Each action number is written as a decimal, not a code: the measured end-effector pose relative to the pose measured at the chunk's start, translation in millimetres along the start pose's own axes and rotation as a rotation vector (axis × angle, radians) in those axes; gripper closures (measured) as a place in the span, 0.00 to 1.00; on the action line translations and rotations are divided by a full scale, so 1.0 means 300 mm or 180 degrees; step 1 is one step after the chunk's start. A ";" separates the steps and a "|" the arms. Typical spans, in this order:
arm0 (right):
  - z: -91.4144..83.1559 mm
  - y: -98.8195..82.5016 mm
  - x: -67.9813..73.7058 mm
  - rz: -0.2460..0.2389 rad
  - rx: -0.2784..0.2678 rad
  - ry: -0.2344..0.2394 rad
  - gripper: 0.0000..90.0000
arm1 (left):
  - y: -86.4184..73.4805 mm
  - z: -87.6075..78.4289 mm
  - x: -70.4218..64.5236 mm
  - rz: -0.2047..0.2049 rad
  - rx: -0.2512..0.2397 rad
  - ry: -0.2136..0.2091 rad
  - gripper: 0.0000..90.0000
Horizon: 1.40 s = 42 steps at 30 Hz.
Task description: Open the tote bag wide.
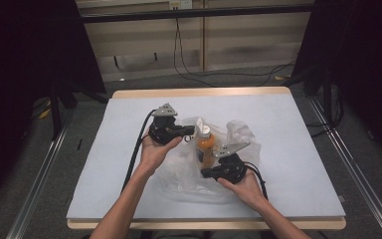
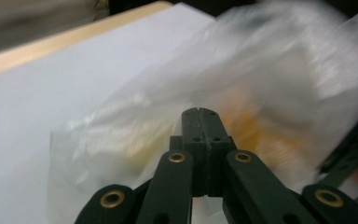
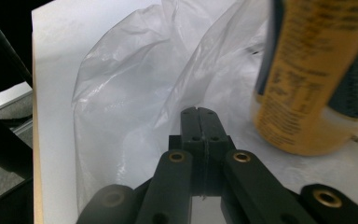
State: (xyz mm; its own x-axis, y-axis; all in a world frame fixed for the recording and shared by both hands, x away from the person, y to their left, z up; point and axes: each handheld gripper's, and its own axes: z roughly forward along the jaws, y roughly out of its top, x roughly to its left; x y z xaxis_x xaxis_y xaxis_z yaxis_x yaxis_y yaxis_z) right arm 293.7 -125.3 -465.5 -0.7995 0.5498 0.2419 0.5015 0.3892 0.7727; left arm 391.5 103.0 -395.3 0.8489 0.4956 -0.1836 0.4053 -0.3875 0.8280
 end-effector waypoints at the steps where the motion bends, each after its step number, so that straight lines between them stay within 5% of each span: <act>1: -0.010 0.003 -0.004 -0.0018 -0.0023 -0.0006 1.00 | -0.013 0.015 0.015 -0.0039 0.0048 -0.0009 1.00; 4: -0.049 0.013 -0.017 0.0008 -0.0067 -0.0059 1.00 | -0.058 0.050 0.047 -0.0161 0.0222 0.0055 1.00; 14: -0.189 0.068 -0.111 -0.0014 -0.0138 -0.0411 1.00 | -0.168 0.068 0.093 -0.0040 0.0780 0.0219 1.00; 16: -0.191 0.059 -0.152 0.0055 -0.0035 -0.0489 1.00 | -0.188 0.069 0.096 -0.0041 0.0758 0.0178 1.00; 20: -0.156 0.012 -0.248 0.0235 0.0219 -0.0625 1.00 | -0.219 0.063 0.106 0.0071 0.1005 0.0201 1.00; 21: -0.145 -0.001 -0.266 0.0279 0.0291 -0.0649 1.00 | -0.231 0.065 0.105 -0.0026 0.0971 0.0213 1.00; 22: -0.135 -0.014 -0.281 0.0298 0.0318 -0.0647 1.00 | -0.238 0.056 0.117 0.0095 0.1105 0.0212 1.00; 24: -0.120 -0.034 -0.292 0.0287 0.0425 -0.0657 1.00 | -0.261 0.047 0.122 -0.0068 0.0950 0.0195 1.00; 29: -0.132 -0.065 -0.307 0.0309 0.0465 -0.0623 1.00 | -0.287 -0.010 0.126 -0.0054 0.1006 0.0271 1.00; 31: -0.149 -0.075 -0.307 0.0252 0.0501 -0.0626 1.00 | -0.295 -0.042 0.136 0.0083 0.1137 0.0290 1.00; 32: -0.161 -0.081 -0.304 0.0240 0.0534 -0.0632 1.00 | -0.306 -0.049 0.131 -0.0048 0.1040 0.0298 1.00; 41: -0.246 -0.133 -0.272 0.0168 0.0677 -0.0596 1.00 | -0.347 -0.124 0.116 -0.0001 0.1084 0.0254 1.00; 42: -0.248 -0.132 -0.270 0.0192 0.0652 -0.0595 1.00 | -0.343 -0.129 0.115 -0.0112 0.0915 0.0235 1.00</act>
State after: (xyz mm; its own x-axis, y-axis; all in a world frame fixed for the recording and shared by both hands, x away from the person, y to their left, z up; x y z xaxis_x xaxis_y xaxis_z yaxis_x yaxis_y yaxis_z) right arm 313.9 -240.2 -472.1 -0.7008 0.6959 0.1566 0.6178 0.4824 0.6210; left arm 366.0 190.0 -466.5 0.8099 0.5638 -0.1616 0.5224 -0.5681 0.6359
